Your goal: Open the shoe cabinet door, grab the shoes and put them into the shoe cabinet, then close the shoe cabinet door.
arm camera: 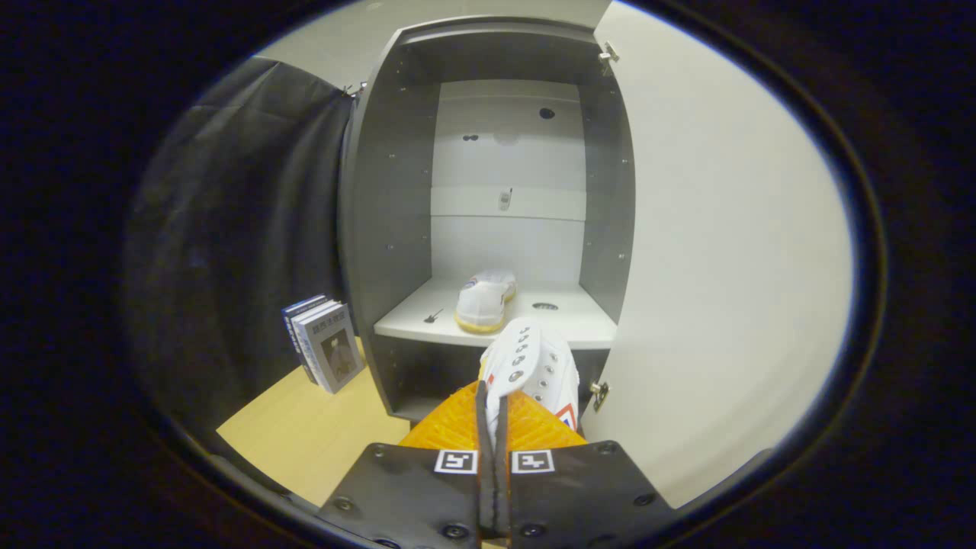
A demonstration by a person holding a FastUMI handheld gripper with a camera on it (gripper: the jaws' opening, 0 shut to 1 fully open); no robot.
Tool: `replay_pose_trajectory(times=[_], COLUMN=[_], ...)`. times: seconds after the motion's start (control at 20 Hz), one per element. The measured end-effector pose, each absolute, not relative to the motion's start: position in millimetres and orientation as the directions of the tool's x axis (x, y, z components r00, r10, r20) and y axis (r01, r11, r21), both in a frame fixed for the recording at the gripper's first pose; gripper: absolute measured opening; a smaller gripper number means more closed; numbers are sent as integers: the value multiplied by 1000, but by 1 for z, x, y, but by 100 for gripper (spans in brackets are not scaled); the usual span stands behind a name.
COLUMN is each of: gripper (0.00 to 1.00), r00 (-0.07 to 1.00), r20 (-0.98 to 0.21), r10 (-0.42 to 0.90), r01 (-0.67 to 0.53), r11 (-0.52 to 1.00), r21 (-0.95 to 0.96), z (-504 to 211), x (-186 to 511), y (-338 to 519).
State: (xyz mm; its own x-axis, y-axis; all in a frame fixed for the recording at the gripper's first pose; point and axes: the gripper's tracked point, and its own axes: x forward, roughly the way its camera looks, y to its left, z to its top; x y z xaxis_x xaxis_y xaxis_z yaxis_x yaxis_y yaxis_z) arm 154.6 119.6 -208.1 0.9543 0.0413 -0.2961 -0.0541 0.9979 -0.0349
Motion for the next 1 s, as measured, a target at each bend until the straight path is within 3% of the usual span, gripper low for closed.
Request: replay_pose_trajectory(times=[0.35, 1.0], gripper=[2, 2], r00=[954, 919], r20=[-296, -390], r10=[48, 58], r01=[-77, -117], r11=[993, 985], r21=[-86, -128], z=[-190, -234], x=[258, 390], y=[98, 88])
